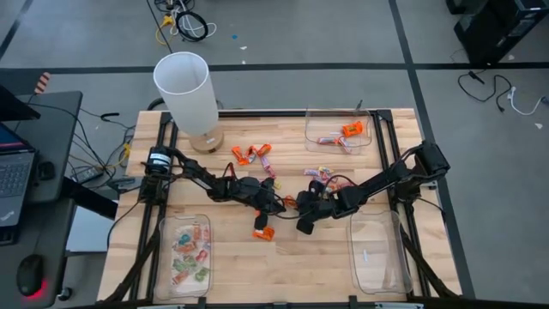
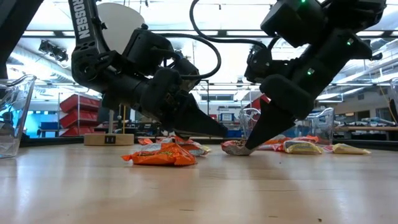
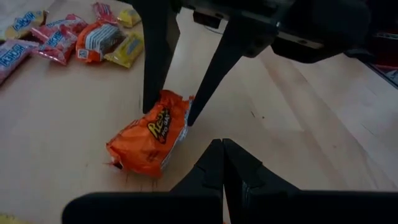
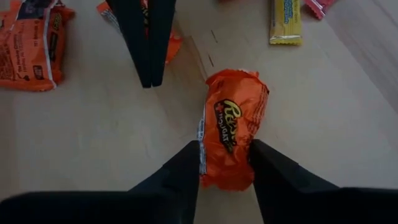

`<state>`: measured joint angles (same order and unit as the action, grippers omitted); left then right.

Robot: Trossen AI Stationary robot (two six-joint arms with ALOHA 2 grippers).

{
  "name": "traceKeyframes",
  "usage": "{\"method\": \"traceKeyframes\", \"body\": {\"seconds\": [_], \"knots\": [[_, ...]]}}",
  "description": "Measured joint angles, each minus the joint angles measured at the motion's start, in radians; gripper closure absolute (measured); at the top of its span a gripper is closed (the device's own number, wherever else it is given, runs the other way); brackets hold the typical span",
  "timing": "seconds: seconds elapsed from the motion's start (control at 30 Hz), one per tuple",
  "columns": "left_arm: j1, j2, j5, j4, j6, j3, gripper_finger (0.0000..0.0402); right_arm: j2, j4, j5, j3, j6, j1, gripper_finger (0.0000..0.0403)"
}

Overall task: Sort candy
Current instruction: Put the large orange chocolate bar into the top right transparent bin

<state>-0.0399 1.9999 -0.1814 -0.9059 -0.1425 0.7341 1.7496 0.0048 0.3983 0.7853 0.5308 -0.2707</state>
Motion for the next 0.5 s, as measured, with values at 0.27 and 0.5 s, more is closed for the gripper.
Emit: {"method": "traceKeyframes", "body": {"seconds": [0.27,0.5], "knots": [[0.000,0.000,-0.082,-0.108,-0.038,0.000,0.0401,0.000,-0.001,-0.003,0.000,0.001,0.000,0.0323],[0.000,0.000,-0.198,-0.218,-0.104,0.000,0.0401,0.000,-0.002,-0.003,0.000,0.000,-0.002,0.0368]]}}
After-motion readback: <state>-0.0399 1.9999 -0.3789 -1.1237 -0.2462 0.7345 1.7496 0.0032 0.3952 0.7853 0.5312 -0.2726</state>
